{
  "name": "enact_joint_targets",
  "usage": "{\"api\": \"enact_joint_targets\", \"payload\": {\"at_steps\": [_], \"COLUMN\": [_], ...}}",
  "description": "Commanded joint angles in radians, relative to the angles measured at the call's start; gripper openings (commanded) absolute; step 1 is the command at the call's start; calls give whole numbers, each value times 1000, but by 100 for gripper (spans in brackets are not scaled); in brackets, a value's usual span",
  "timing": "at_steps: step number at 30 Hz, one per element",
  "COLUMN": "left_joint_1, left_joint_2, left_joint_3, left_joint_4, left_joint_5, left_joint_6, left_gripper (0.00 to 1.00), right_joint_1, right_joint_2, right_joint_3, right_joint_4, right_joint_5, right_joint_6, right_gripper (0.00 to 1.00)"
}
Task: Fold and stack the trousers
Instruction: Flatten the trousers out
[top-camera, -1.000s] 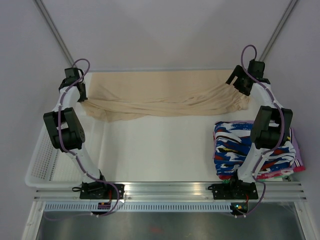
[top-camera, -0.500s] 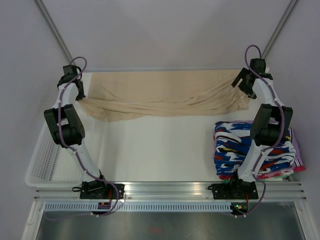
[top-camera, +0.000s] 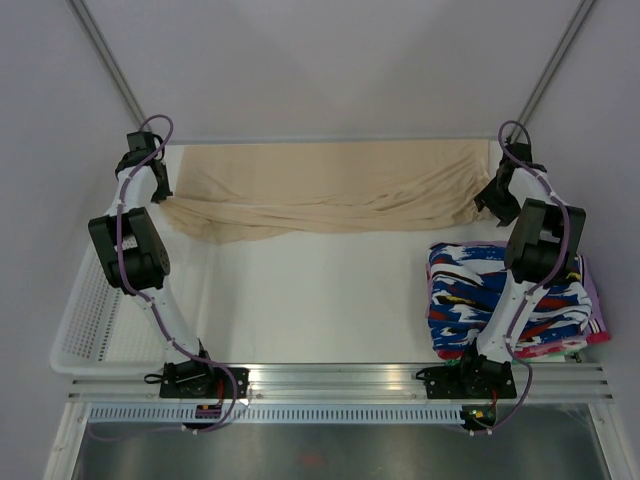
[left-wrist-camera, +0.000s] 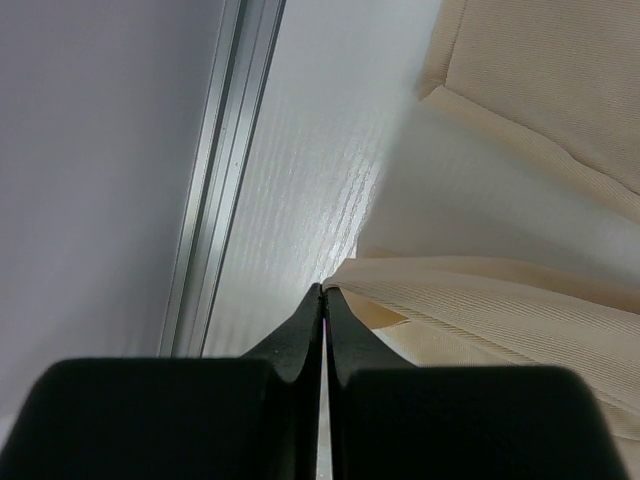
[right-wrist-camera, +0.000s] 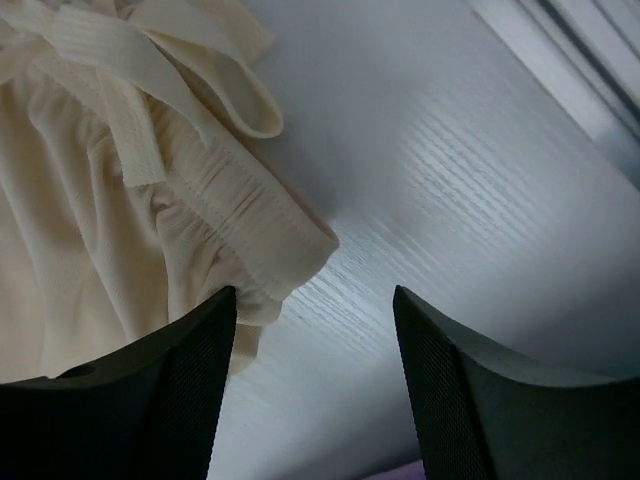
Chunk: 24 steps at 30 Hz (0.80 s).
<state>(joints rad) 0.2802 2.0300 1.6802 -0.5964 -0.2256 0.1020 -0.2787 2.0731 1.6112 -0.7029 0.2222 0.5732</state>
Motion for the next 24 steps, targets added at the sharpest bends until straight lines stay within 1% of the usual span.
{"api": "enact_joint_targets", "payload": {"at_steps": [1, 5, 7, 8, 9, 11, 12, 14, 16, 19, 24], "left_joint_1": [7, 8, 7, 7, 7, 7, 7, 7, 7, 7, 8], "left_joint_2": [13, 18, 19, 21, 21, 21, 21, 12, 4, -22, -96], "left_joint_3": [32, 30, 33, 36, 41, 59, 64, 76, 88, 95, 84], "left_joint_4": [10, 6, 7, 3, 0, -25, -31, -46, -68, -86, -77], "left_joint_5": [0, -1, -1, -6, -11, -24, -29, -55, -75, -95, -138], "left_joint_6": [-12, -19, -24, -24, -25, -25, -22, -12, 4, 31, 77], "left_gripper": [2, 2, 2, 2, 2, 2, 2, 2, 2, 2, 2], "right_joint_1": [4, 6, 6, 6, 6, 6, 6, 6, 6, 3, -20], "right_joint_2": [25, 33, 41, 48, 53, 55, 50, 35, 15, -31, -70], "right_joint_3": [-14, -36, -36, -25, -20, -1, 4, 21, 30, 36, 53], "right_joint_4": [81, 129, 128, 115, 103, 43, 24, -49, -108, -154, -175], "right_joint_5": [-29, -3, 20, 32, 60, 94, 135, 179, 241, 316, 336], "right_joint_6": [56, 62, 56, 53, 51, 50, 45, 28, 10, -29, -52], "right_gripper": [70, 65, 58, 51, 37, 21, 9, 0, 0, 0, 0]}}
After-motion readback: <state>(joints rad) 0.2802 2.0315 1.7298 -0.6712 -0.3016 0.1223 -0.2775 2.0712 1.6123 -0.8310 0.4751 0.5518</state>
